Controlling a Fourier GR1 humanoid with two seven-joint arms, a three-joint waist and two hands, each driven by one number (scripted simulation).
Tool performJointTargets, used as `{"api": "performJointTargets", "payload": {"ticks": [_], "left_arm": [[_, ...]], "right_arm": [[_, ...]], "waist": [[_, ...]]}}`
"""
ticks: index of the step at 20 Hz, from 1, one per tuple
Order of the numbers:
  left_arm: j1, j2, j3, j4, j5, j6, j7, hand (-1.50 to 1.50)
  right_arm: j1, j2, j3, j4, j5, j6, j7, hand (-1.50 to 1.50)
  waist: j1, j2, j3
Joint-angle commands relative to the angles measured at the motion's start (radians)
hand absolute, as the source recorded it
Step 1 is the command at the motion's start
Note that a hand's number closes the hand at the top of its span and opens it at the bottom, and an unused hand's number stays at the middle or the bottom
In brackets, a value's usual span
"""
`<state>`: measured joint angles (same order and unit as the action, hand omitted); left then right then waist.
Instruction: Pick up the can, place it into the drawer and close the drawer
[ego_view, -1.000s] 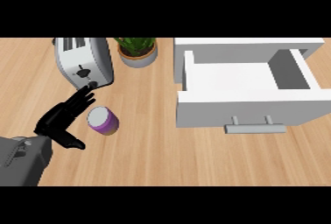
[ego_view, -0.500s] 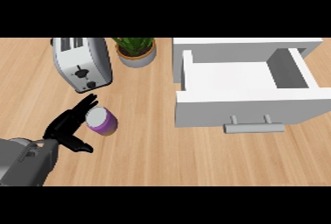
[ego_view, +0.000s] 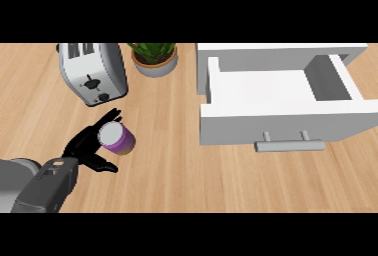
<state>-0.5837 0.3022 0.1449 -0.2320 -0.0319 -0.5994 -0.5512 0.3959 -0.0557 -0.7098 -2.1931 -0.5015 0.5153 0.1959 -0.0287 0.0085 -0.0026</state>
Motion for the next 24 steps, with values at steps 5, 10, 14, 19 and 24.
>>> {"api": "performJointTargets", "payload": {"ticks": [5, 10, 14, 19, 24], "left_arm": [[-0.04, -0.037, 0.038, 0.06, 0.029, -0.055, -0.027, 1.5], [-0.042, -0.053, 0.019, 0.033, 0.03, -0.19, 0.002, 1.5], [-0.089, -0.086, 0.034, -0.011, 0.063, -0.214, 0.048, 1.5], [-0.113, -0.113, 0.04, -0.086, 0.098, -0.239, 0.073, 1.5], [-0.026, -0.143, 0.164, -0.15, 0.201, 0.088, 0.055, 1.5]], "right_arm": [[0.06, 0.005, -0.026, -0.043, -0.073, 0.043, 0.032, -1.5], [0.044, 0.022, -0.017, -0.056, -0.052, 0.03, 0.04, -1.5], [0.022, 0.025, -0.015, -0.062, -0.051, -0.004, 0.068, -1.5], [0.013, 0.042, -0.02, -0.029, -0.023, 0.015, 0.027, -1.5], [0.059, 0.055, -0.041, -0.044, -0.041, 0.007, 0.022, -1.5]], "waist": [[-0.01, 0.0, 0.0], [0.002, -0.002, 0.0], [0.015, -0.006, 0.001], [0.02, -0.008, 0.002], [0.052, -0.018, 0.004]]}}
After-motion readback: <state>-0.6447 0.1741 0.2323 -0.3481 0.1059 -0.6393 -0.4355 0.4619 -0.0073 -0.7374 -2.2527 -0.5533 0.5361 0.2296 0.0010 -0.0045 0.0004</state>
